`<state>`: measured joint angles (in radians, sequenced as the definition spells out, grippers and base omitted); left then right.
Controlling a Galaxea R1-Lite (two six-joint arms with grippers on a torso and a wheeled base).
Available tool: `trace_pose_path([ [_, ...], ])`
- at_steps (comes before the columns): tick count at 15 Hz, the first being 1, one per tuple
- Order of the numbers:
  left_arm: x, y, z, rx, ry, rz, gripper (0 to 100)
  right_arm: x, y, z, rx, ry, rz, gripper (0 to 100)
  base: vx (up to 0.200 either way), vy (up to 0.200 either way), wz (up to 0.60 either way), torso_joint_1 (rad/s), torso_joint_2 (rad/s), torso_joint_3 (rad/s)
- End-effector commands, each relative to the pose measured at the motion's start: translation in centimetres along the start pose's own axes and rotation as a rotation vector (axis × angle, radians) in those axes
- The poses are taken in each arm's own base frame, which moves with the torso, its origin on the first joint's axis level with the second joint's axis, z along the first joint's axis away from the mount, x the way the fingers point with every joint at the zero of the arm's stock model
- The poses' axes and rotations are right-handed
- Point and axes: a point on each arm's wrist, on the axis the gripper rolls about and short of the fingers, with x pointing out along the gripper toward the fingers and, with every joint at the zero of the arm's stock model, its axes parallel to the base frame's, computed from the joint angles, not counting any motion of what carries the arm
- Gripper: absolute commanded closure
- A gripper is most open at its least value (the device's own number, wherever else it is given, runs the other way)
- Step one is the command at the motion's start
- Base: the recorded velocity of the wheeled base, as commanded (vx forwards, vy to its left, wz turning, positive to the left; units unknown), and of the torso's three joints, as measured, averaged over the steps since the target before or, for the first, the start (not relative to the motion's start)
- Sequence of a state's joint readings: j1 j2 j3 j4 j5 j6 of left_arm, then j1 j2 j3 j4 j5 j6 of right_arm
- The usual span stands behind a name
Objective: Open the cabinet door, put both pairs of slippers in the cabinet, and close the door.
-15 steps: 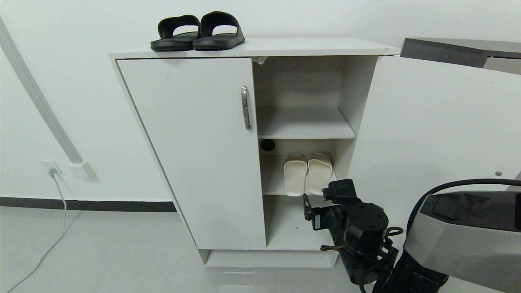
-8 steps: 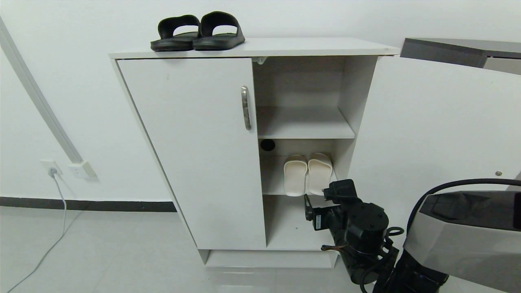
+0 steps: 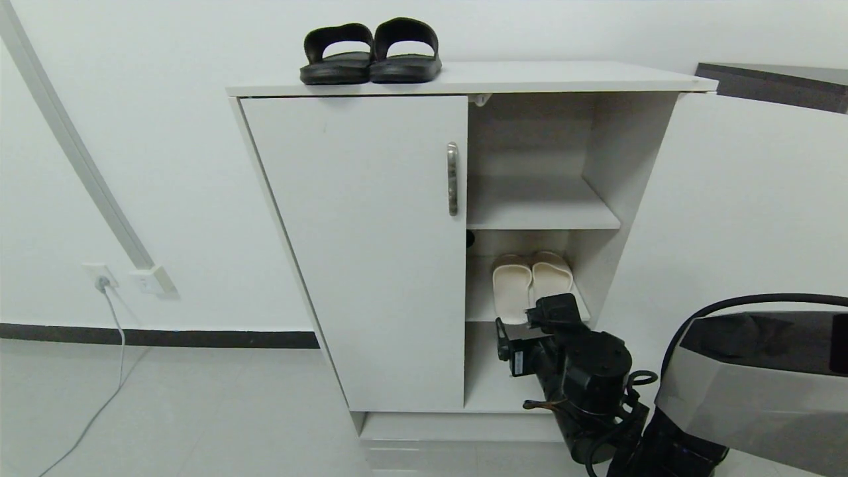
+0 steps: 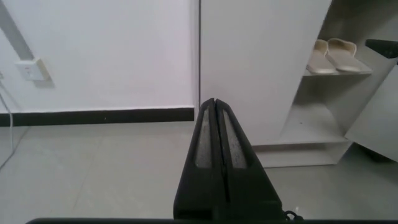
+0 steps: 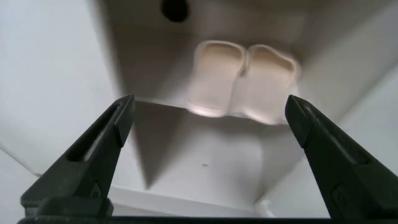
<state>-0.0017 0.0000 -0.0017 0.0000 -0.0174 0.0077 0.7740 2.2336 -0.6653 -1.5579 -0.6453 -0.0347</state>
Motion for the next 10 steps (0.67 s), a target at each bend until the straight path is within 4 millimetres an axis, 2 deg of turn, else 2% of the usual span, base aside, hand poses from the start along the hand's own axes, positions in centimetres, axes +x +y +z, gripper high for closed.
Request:
trace_pose_path([
  [1, 0.01, 0.0, 0.0, 0.0, 0.002, 0.001, 100, -0.11, -0.04, -0.17, -0.004, 0.006, 0.002, 0, 0.0, 0.2, 0.0, -0.002, 0.0, 0.007],
  [10, 0.01, 0.0, 0.0, 0.0, 0.002, -0.001, 100, -0.11, -0.44, -0.42, -0.009, 0.014, -0.004, 0, 0.0, 0.2, 0.0, 0.003, 0.0, 0.002],
])
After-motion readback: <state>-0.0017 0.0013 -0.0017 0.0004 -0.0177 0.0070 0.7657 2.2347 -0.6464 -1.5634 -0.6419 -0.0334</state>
